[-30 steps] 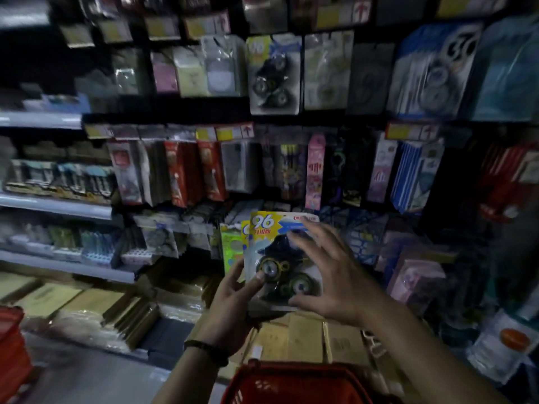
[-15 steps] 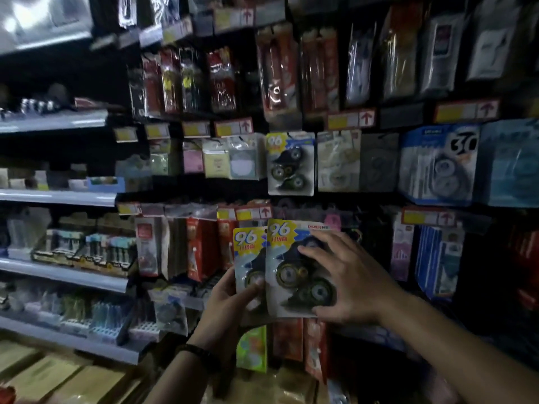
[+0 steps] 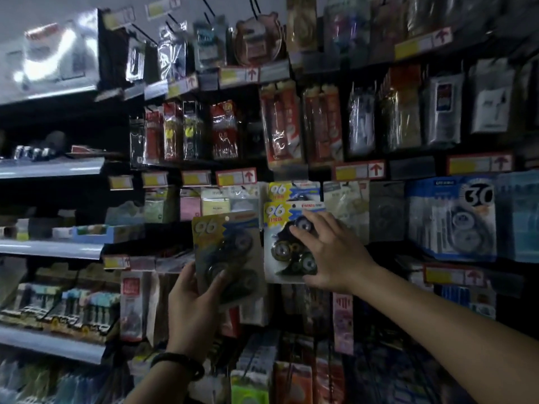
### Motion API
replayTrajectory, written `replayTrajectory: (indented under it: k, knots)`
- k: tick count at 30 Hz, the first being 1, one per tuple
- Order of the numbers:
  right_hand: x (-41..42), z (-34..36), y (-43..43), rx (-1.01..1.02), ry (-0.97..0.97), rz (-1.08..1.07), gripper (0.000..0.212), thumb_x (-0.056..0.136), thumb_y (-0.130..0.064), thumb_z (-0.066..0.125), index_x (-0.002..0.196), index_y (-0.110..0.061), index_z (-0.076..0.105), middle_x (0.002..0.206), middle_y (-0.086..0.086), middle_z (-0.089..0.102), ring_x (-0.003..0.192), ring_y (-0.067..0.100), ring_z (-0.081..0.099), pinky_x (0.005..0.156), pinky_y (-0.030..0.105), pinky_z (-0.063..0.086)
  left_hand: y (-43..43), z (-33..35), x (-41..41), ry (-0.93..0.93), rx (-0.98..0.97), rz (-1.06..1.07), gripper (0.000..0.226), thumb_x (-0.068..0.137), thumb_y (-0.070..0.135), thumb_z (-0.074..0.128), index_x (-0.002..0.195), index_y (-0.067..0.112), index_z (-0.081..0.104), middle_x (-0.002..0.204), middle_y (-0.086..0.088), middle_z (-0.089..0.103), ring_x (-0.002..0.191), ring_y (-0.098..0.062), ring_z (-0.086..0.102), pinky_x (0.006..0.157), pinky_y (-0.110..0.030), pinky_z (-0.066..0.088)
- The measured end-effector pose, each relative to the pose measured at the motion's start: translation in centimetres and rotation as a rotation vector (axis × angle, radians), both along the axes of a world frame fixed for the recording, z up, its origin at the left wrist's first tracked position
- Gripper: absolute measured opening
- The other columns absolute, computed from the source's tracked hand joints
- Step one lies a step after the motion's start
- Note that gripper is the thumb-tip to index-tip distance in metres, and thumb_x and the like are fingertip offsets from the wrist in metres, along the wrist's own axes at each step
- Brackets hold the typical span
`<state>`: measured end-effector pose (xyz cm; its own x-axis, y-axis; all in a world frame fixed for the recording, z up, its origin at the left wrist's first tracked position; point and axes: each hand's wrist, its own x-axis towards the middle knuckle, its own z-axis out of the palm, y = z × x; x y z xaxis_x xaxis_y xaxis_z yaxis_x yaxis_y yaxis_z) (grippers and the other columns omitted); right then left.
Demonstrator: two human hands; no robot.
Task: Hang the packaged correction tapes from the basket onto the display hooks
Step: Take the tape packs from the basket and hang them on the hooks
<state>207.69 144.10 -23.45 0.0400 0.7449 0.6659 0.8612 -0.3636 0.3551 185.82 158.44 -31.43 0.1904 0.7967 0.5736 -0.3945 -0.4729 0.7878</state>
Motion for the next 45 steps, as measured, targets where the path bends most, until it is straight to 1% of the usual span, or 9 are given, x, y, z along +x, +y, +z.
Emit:
replayTrajectory:
  k: [3,9,14,18,26,31,37,40,45]
  knots:
    - [0.7,1.1,1.9,0.025,-0.022,-0.014,0.11,0.057,-0.057,0.09,0.151,-0.016,0.049,0.16,0.021,0.036,0.146,0.042,0.036,0.11,0.056,0.047,0.9,0.4,0.7,0.007,0.004,-0.052,0.03,0.093,0.013,0.077,0.12,0.025,0.072,0.11,-0.002,0.081,0.104,-0.018,0.077,0.096,-0.049,0.061]
    - [1.4,3.1,4.1,0.087,-0.04,-0.09,0.105,0.064,-0.051,0.087,0.154,-0.016,0.046,0.163,0.022,0.032,0.149,0.043,0.032,0.111,0.057,0.045,1.5,1.3,1.8,-0.009,0.014,-0.117,0.032,0.094,0.01,0.075,0.123,0.023,0.071,0.11,0.001,0.081,0.104,-0.018,0.077,0.086,-0.037,0.064]
    - [1.9,3.9,4.5,0.071,-0.059,-0.136,0.105,0.07,-0.053,0.081,0.16,-0.019,0.038,0.167,0.02,0.025,0.153,0.04,0.023,0.115,0.055,0.039,1.5,1.9,2.3,-0.034,-0.012,-0.159,0.03,0.094,0.007,0.074,0.121,0.021,0.071,0.109,-0.001,0.081,0.102,-0.02,0.078,0.091,-0.048,0.063]
    - [1.8,4.7,4.7,-0.014,-0.076,-0.18,0.107,0.072,-0.063,0.073,0.162,-0.021,0.031,0.167,0.018,0.022,0.152,0.036,0.021,0.12,0.05,0.034,1.7,2.0,2.6,-0.032,-0.028,-0.187,0.03,0.096,0.006,0.071,0.121,0.023,0.07,0.107,0.002,0.081,0.099,-0.018,0.079,0.089,-0.048,0.064]
    - [1.8,4.9,5.9,-0.067,-0.029,-0.249,0.099,0.081,-0.058,0.074,0.16,-0.02,0.029,0.167,0.02,0.015,0.151,0.038,0.021,0.12,0.049,0.029,2.7,2.0,4.1,0.001,-0.079,-0.222,0.03,0.095,0.01,0.074,0.123,0.022,0.07,0.112,-0.005,0.08,0.104,-0.026,0.078,0.091,-0.053,0.063]
    - [1.5,3.2,4.9,0.108,-0.058,0.052,0.076,0.088,-0.052,0.061,0.151,-0.013,0.044,0.155,0.015,0.039,0.144,0.035,0.035,0.114,0.052,0.04,3.0,2.4,4.8,-0.017,-0.112,-0.225,0.032,0.094,0.013,0.076,0.121,0.029,0.065,0.113,-0.006,0.078,0.102,-0.025,0.078,0.081,-0.044,0.065]
    - [0.7,0.8,3.9,-0.059,0.005,0.25,0.123,0.073,-0.082,0.064,0.165,-0.019,0.011,0.173,0.007,-0.002,0.16,0.029,0.003,0.128,0.047,0.012,2.4,2.8,6.1,0.015,-0.121,-0.234,0.043,0.093,0.016,0.077,0.129,0.034,0.06,0.122,-0.008,0.074,0.111,-0.028,0.074,0.087,-0.054,0.064]
    - [0.7,0.3,3.9,-0.076,0.013,0.257,0.126,0.071,-0.083,0.061,0.166,-0.018,0.009,0.173,0.006,0.001,0.159,0.028,0.004,0.129,0.049,0.016,1.8,3.0,6.9,0.003,-0.141,-0.287,0.04,0.095,0.015,0.076,0.127,0.033,0.062,0.118,-0.007,0.075,0.109,-0.03,0.075,0.085,-0.065,0.062]
    - [1.2,0.2,3.5,-0.026,0.046,0.238,0.123,0.07,-0.077,0.067,0.165,-0.015,0.019,0.167,0.01,0.019,0.154,0.029,0.016,0.126,0.048,0.022,1.6,3.1,7.6,0.084,-0.033,-0.251,0.039,0.095,0.018,0.076,0.127,0.032,0.059,0.122,-0.004,0.073,0.107,-0.02,0.075,0.089,-0.051,0.065]
